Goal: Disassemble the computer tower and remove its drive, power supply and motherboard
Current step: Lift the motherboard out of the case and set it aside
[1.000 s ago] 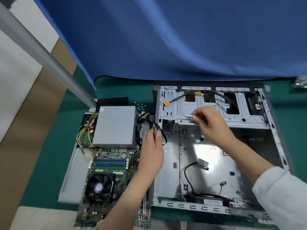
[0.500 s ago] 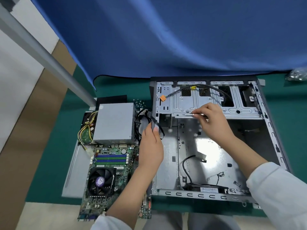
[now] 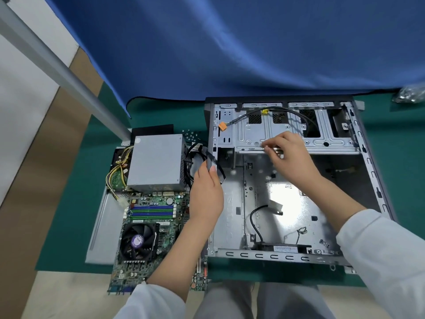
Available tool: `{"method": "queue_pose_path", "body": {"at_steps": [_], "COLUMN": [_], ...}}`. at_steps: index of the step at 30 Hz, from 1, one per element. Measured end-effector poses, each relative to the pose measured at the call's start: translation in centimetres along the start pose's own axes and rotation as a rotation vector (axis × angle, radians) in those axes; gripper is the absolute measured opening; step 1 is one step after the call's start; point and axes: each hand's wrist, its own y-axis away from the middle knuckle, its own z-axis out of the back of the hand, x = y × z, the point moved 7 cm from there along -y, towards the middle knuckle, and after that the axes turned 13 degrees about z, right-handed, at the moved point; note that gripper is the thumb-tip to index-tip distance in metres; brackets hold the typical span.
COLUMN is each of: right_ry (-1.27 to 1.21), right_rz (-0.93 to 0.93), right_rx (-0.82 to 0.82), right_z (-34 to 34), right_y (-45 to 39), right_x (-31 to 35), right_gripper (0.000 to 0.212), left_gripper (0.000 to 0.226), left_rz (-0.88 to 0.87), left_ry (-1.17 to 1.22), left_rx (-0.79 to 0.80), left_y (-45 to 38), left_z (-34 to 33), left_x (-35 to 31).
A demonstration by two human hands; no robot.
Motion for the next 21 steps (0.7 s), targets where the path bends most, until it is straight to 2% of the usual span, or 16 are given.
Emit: {"method": "queue_pose_path", "body": {"at_steps": [6, 10, 12, 14, 16, 18, 21], "right_ry": [0.078, -0.006, -0.076, -0.105, -0.098, -0.075, -0.046], "right_rz": [0.084, 0.117, 0.052, -0.017, -0.068, -0.091, -0.109], "right_rx": [0.018, 0.139, 0.271, 0.435, 0.599, 0.730, 0.849], "right_z": [1.5, 3.8, 4.7, 5.1, 5.3, 5.6, 6.1], "right_y": [0.9, 4.2, 7.0, 10.1, 13.2, 15.9, 18.8], "right_x": [0.5, 0.2, -0.7, -1.5, -2.1, -2.6, -3.1], "right_gripper": [0.018, 0.017, 0.015, 0.014, 0.014, 0.015, 0.016], "left_gripper": [0.049, 0.047, 0.043, 0.040, 0.040, 0.040, 0.036], "left_rz": [-0.054, -0.343, -0.460, -0.516, -0.586, -0.625, -0.642], "left_ry": [-0.047, -0.150, -0.186, -0.246, -0.363, -0.457, -0.506], "left_rx": [-0.026, -0.189, -0.044, 0.241, 0.437, 0.510, 0.529], "left_y": [1.4, 6.6, 9.8, 12.9, 15.7, 17.6, 19.1], "left_z": [0.5, 0.8, -1.3, -4.7, -7.8, -10.0, -12.0], "left_x": [-1.1, -3.6, -4.7, -5.2, -5.3, -5.6, -6.8]}}
